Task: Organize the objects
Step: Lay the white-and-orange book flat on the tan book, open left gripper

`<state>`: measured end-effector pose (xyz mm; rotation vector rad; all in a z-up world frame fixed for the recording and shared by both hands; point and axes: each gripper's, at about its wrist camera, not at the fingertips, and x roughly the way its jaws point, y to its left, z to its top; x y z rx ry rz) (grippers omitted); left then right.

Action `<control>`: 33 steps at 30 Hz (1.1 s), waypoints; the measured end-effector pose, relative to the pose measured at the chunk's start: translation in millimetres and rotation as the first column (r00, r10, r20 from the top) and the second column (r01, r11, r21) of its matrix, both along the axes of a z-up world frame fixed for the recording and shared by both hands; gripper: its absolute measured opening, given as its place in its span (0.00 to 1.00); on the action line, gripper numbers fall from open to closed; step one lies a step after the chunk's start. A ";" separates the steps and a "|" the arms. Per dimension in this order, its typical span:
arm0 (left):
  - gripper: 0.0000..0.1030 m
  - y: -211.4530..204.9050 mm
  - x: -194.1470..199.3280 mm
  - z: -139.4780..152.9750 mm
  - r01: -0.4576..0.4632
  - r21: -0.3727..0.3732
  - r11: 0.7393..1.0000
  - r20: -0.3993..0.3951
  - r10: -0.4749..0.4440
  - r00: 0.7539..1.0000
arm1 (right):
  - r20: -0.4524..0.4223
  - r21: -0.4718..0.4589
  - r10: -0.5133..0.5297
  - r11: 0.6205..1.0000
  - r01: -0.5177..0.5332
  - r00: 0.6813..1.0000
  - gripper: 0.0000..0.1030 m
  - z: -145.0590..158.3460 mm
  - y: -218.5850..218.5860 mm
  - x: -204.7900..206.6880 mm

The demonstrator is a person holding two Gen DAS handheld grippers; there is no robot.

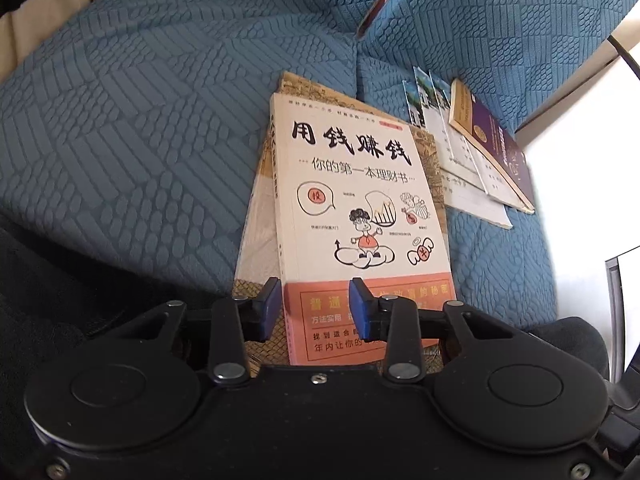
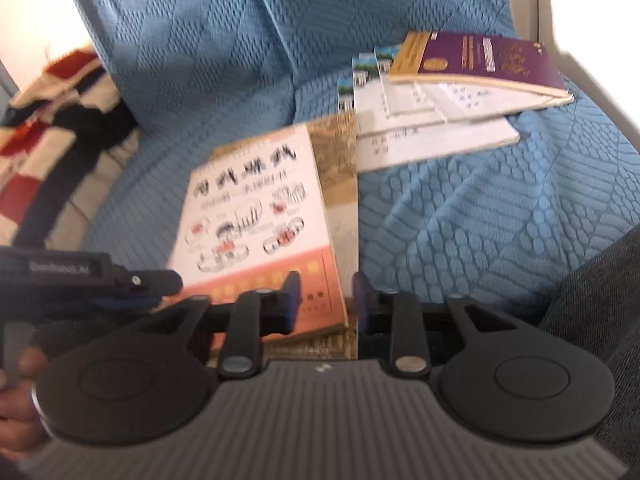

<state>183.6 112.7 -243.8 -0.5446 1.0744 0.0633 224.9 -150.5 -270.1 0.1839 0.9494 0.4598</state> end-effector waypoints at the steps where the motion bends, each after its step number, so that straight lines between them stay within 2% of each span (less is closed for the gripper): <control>1: 0.32 -0.4 -0.1 -1.7 0.002 -0.002 1.000 -0.005 -0.002 1.000 | 0.001 -0.008 0.002 1.000 -0.002 1.000 0.22 -0.7 1.4 -0.3; 10: 0.32 4.7 -2.2 -6.4 -0.011 -0.016 1.000 -0.008 0.011 1.000 | -0.007 -0.008 0.048 0.999 -0.049 0.999 0.21 -0.3 6.3 -5.2; 26: 0.34 10.5 -4.1 -0.4 -0.018 0.046 0.999 -0.015 0.019 1.000 | -0.024 -0.005 0.136 0.991 -0.136 0.990 0.21 3.2 16.9 -19.6; 28: 0.34 9.6 -3.9 -0.2 -0.017 0.063 0.998 -0.019 0.019 1.000 | -0.039 0.006 0.139 0.990 -0.139 0.990 0.21 2.0 17.4 -19.6; 33: 0.34 11.0 -3.7 1.2 -0.030 0.038 0.999 -0.022 0.031 0.999 | -0.034 0.019 0.116 0.993 -0.116 0.993 0.21 5.1 13.1 -19.1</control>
